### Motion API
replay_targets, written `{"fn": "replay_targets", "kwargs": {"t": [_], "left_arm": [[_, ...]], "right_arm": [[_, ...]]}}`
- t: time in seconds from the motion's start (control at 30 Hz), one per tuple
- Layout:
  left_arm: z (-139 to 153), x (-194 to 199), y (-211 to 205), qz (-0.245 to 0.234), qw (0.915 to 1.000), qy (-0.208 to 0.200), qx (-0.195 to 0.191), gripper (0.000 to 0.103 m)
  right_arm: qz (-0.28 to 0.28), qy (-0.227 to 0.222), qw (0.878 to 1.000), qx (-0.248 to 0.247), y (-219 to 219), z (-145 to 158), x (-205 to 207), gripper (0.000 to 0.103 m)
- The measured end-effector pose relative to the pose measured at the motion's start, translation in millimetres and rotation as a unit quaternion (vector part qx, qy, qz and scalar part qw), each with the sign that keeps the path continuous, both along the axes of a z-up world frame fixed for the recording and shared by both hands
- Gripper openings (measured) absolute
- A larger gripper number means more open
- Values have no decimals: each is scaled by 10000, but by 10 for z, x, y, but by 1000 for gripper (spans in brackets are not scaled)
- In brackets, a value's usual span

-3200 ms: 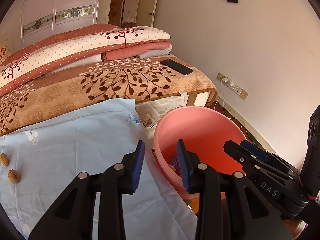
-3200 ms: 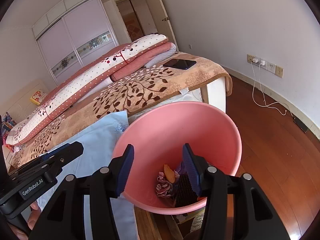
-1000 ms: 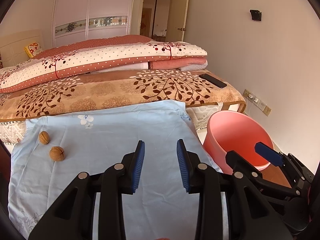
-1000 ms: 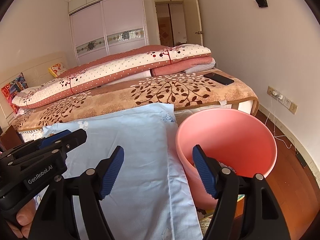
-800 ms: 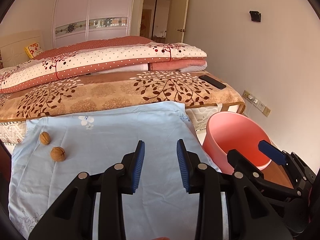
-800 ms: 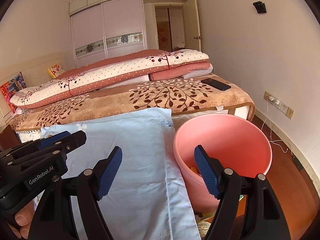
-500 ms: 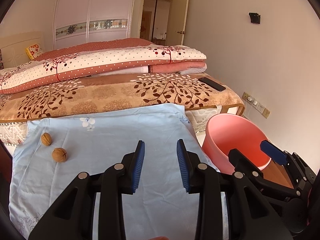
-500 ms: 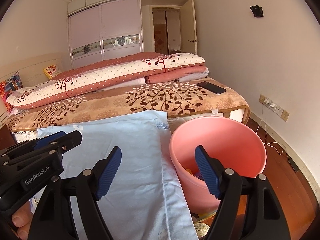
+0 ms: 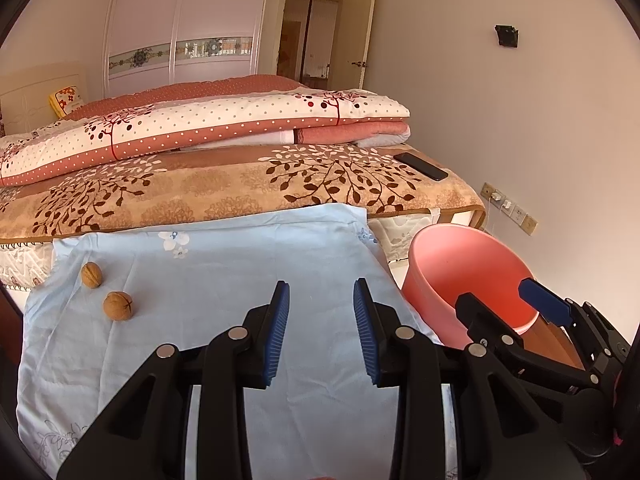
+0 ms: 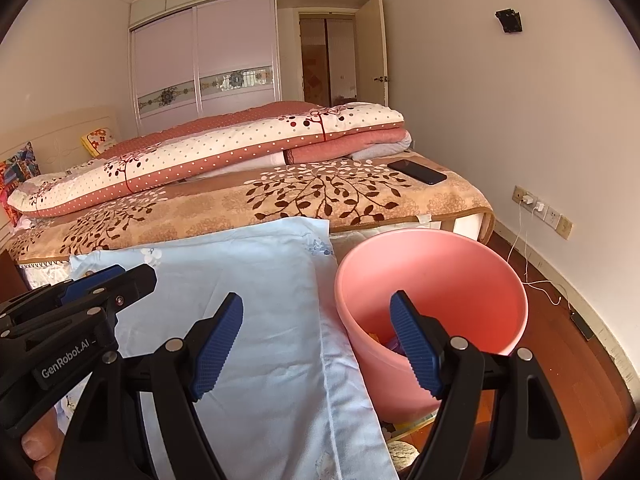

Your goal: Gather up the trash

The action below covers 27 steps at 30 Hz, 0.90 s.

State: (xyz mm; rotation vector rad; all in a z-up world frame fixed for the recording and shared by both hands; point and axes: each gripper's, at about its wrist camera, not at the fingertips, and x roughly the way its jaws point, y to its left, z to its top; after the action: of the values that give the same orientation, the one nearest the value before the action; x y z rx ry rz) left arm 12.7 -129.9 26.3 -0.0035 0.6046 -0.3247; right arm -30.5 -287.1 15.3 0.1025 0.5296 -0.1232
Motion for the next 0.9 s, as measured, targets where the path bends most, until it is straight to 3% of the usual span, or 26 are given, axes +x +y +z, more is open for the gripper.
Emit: {"fn": "replay_targets", "kwargs": {"t": [0.9], "left_arm": [[-45, -43, -32, -49, 10000, 23, 50, 34]], "right_arm": [[-59, 49, 9999, 76, -52, -51, -3, 75]]}}
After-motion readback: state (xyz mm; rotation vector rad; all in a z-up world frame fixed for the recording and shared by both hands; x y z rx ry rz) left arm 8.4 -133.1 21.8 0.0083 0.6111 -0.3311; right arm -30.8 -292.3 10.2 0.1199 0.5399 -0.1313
